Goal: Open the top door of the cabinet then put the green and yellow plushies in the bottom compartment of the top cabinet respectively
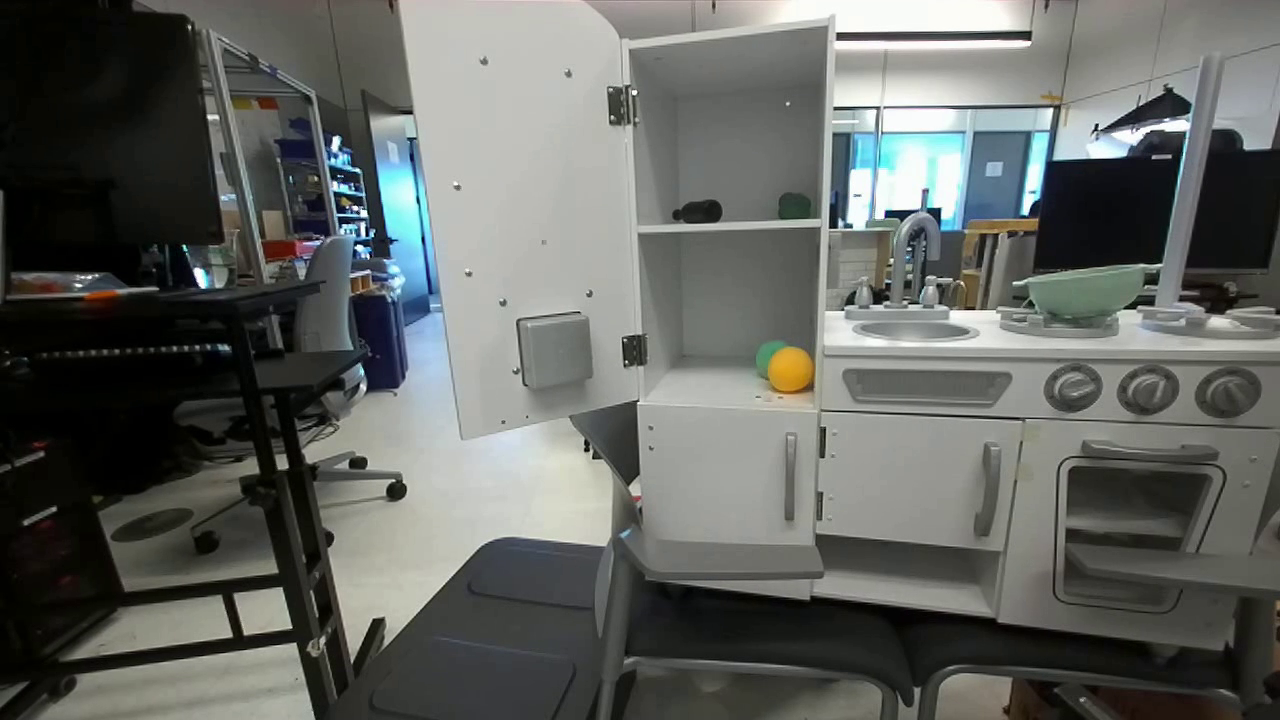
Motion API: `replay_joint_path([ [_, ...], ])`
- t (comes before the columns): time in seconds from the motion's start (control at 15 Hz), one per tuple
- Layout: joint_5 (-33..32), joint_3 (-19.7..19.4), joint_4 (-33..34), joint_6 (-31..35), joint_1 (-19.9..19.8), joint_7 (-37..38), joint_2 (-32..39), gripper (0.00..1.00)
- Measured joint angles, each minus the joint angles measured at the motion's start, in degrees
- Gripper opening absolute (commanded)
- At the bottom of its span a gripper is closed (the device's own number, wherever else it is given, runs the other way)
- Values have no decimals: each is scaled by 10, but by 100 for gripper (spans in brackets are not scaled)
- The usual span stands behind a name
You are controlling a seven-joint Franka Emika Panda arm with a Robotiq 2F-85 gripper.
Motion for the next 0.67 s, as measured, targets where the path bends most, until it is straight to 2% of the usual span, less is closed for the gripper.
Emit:
replay_joint_path([
  [0.27, 0, -1, 44, 7, -3, 0, 76, 100],
  [0.67, 0, -1, 40, 7, -3, 0, 72, 100],
])
